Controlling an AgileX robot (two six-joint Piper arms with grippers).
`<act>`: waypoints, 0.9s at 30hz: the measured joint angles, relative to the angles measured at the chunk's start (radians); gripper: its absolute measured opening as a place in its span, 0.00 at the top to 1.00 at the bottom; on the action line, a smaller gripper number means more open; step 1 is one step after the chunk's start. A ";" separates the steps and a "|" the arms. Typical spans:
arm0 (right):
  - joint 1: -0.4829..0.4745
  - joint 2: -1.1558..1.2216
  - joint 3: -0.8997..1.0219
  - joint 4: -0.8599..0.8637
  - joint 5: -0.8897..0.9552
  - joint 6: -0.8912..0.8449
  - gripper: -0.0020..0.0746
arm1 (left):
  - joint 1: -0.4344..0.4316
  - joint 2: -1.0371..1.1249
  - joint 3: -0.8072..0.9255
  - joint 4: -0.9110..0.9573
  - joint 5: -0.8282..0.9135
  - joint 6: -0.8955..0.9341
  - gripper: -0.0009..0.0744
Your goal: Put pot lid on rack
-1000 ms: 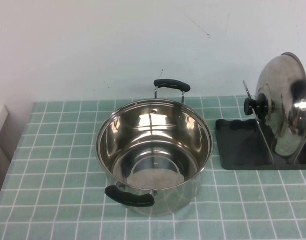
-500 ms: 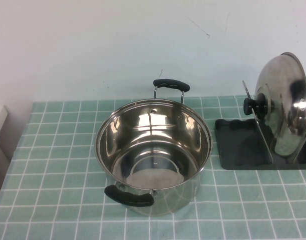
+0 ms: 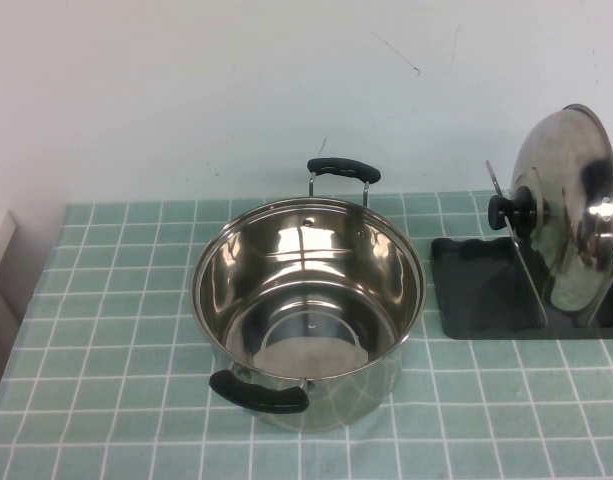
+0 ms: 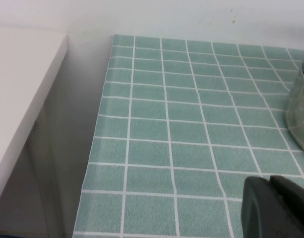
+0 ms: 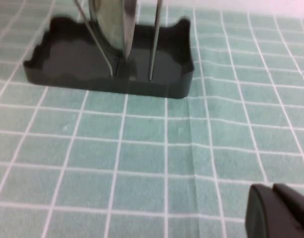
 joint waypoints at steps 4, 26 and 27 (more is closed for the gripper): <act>-0.005 -0.001 0.007 -0.001 -0.023 0.019 0.97 | 0.000 0.000 0.000 0.002 0.002 0.000 0.99; -0.009 -0.001 0.007 -0.002 -0.031 0.022 0.97 | 0.000 0.000 0.000 0.002 0.002 0.006 0.99; -0.009 -0.001 0.007 -0.002 -0.031 0.022 0.97 | 0.000 0.000 0.000 0.002 0.002 0.006 0.99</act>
